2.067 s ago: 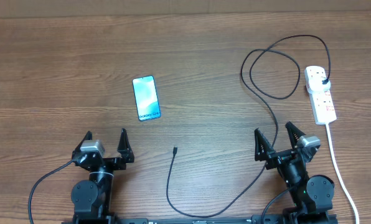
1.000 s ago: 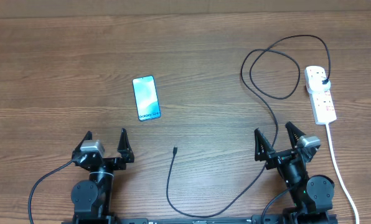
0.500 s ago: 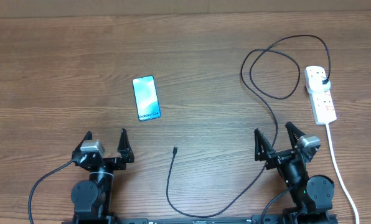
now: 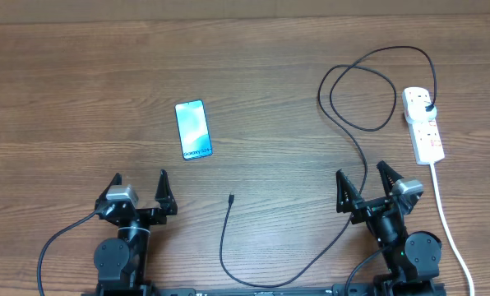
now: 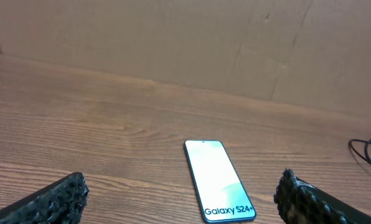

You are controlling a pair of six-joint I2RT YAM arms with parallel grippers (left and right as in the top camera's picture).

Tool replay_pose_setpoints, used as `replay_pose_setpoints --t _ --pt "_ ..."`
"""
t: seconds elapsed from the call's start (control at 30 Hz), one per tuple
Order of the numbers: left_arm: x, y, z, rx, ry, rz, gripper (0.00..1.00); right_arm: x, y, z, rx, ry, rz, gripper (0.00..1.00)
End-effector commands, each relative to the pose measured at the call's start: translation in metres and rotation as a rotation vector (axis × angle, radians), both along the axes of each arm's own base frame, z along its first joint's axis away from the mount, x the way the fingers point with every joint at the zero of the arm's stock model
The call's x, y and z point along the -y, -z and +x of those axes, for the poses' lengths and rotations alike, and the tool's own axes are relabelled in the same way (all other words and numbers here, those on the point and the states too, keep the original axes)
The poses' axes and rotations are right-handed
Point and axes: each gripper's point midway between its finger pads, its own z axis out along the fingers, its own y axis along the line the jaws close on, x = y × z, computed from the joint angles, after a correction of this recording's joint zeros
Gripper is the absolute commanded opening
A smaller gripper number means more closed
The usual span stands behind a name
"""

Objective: Plug charger to phone and switch on socket

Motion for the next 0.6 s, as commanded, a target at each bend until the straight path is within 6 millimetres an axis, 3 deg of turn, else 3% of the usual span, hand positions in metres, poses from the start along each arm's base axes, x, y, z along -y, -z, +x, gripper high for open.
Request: replay_pose_setpoints --t 0.0,0.57 --pt "-0.0035 -0.0006 -0.0003 0.007 -0.016 0.022 0.99 -0.0014 0.0026 -0.0002 0.003 -0.006 -0.008 1.00" --pt "-0.0035 -0.0027 -0.0002 0.015 -0.016 0.022 0.99 -0.0014 0.0027 -0.0002 0.003 -0.006 -0.008 1.00"
